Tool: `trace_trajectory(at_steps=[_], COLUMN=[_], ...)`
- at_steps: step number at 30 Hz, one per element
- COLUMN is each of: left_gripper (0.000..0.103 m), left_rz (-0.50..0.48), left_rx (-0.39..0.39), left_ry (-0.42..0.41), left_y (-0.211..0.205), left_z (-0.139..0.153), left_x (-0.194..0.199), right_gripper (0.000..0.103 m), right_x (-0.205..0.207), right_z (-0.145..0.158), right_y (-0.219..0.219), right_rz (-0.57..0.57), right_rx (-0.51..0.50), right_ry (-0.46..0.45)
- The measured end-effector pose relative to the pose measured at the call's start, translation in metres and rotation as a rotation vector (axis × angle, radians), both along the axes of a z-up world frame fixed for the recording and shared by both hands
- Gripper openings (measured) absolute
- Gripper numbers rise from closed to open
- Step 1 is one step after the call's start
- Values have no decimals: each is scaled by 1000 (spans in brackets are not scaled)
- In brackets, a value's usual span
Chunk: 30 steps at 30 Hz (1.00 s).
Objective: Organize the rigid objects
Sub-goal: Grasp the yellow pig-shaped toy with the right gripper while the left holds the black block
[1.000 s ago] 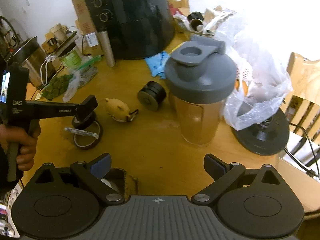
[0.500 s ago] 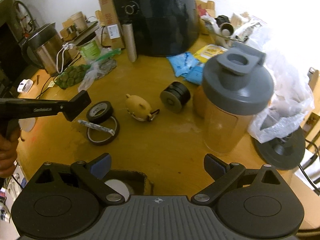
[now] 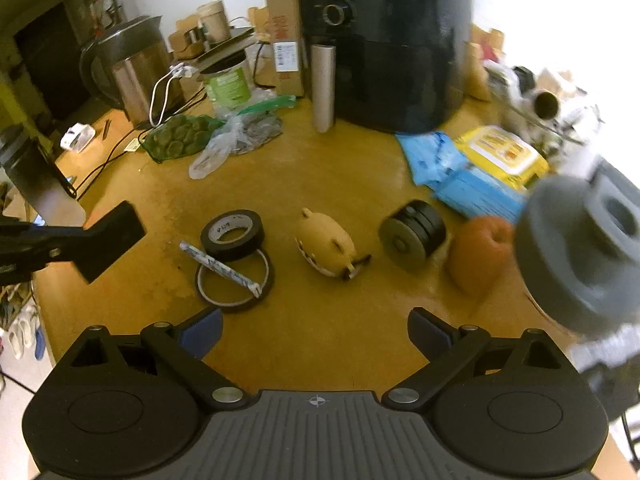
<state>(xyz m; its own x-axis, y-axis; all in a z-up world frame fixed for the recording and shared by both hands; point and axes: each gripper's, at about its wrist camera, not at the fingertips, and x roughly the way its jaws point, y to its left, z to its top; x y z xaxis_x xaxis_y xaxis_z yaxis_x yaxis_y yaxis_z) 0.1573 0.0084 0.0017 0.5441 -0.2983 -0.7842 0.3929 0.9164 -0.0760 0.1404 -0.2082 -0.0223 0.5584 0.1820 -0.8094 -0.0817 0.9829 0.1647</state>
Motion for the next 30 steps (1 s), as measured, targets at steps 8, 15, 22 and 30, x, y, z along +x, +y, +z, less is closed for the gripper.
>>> trace_trajectory(at_steps=[8, 15, 22, 30], left_gripper=[15, 15, 15, 15], left_rz=[63, 93, 137, 173], left_rx=[-23, -36, -40, -45], left_ry=[-4, -6, 5, 26], left_y=[16, 26, 36, 45], left_z=[11, 17, 15, 12], left_x=[-11, -22, -36, -47], right_gripper=[97, 94, 86, 77], right_x=[35, 60, 81, 99], right_z=[-13, -28, -49, -69], right_y=[14, 24, 28, 32], right_rz=[54, 98, 118, 135], right_rx=[-57, -112, -161, -188], right_ry=[-12, -15, -8, -3])
